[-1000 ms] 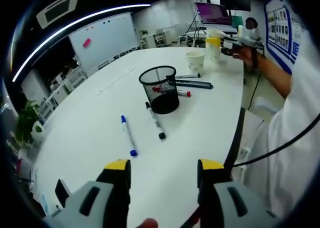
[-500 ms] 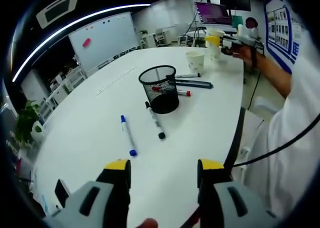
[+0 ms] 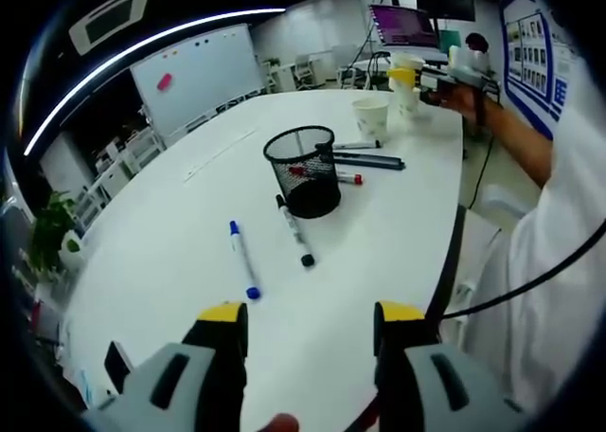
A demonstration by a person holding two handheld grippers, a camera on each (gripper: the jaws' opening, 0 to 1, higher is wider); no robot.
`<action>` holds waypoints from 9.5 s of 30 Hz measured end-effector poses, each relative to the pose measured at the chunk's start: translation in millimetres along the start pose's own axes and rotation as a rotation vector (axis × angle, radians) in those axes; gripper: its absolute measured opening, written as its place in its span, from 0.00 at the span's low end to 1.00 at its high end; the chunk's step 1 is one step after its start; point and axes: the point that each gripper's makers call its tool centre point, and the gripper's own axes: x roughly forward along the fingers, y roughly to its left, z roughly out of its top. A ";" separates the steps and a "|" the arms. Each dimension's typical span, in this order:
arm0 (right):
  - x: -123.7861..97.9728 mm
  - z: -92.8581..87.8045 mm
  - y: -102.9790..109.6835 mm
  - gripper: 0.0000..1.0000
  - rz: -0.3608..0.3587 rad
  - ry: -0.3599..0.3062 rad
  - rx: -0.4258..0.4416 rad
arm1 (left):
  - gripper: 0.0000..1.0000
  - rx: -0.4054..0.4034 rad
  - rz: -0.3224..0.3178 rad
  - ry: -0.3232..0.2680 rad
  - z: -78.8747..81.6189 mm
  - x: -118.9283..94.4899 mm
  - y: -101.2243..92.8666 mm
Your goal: Place the scattered laser pointers and whiteboard markers into the pen holder and stack the scattered paper cups together
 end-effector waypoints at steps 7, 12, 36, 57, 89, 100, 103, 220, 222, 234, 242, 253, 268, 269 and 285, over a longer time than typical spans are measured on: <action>0.3 1.7 -3.8 0.50 -0.008 0.005 -0.006 | 0.54 0.004 -0.006 0.003 0.2 1.1 -0.7; 1.0 0.7 -5.7 0.50 -0.011 0.010 -0.007 | 0.54 0.008 -0.007 0.004 1.0 1.2 -1.0; 4.5 -3.0 -17.2 0.50 -0.039 0.036 -0.011 | 0.54 0.007 -0.017 -0.002 2.4 3.7 -4.9; 0.9 -5.1 -40.4 0.50 -0.108 0.061 -0.030 | 0.54 -0.014 -0.003 -0.035 8.3 1.8 -5.3; 4.1 -19.3 -65.5 0.50 -0.186 0.108 -0.022 | 0.54 -0.002 -0.010 -0.016 3.3 1.9 -5.8; 5.1 -21.4 -69.0 0.50 -0.198 0.123 -0.007 | 0.54 -0.004 -0.013 -0.020 2.6 3.4 -5.0; 5.7 -22.3 -68.1 0.50 -0.195 0.126 -0.004 | 0.54 -0.001 -0.015 -0.018 2.3 3.9 -5.2; 10.9 -66.7 -63.2 0.52 -0.139 0.255 -0.025 | 0.54 -0.019 -0.021 -0.010 -2.5 6.1 -13.0; 11.0 -67.6 -64.0 0.52 -0.139 0.256 -0.024 | 0.54 -0.017 -0.021 -0.010 -1.9 6.0 -13.8; 11.7 -68.7 -60.9 0.53 -0.130 0.268 -0.048 | 0.54 -0.018 -0.031 -0.026 -0.4 5.8 -11.6; 13.3 -69.6 -55.4 0.56 -0.120 0.286 -0.071 | 0.54 -0.020 -0.035 -0.036 2.2 4.8 -11.9; 13.3 -69.3 -51.9 0.60 -0.102 0.278 -0.064 | 0.54 -0.024 -0.033 -0.030 -0.3 4.3 -12.9; 14.8 -69.9 -45.4 0.69 -0.076 0.271 -0.048 | 0.54 -0.026 -0.034 -0.032 -0.9 3.9 -13.8; 14.9 -70.0 -44.9 0.69 -0.074 0.271 -0.048 | 0.54 -0.025 -0.034 -0.033 -0.6 3.8 -14.2; 14.2 -70.5 -41.5 0.71 -0.059 0.277 -0.052 | 0.54 -0.027 -0.038 -0.035 -3.1 2.5 -15.8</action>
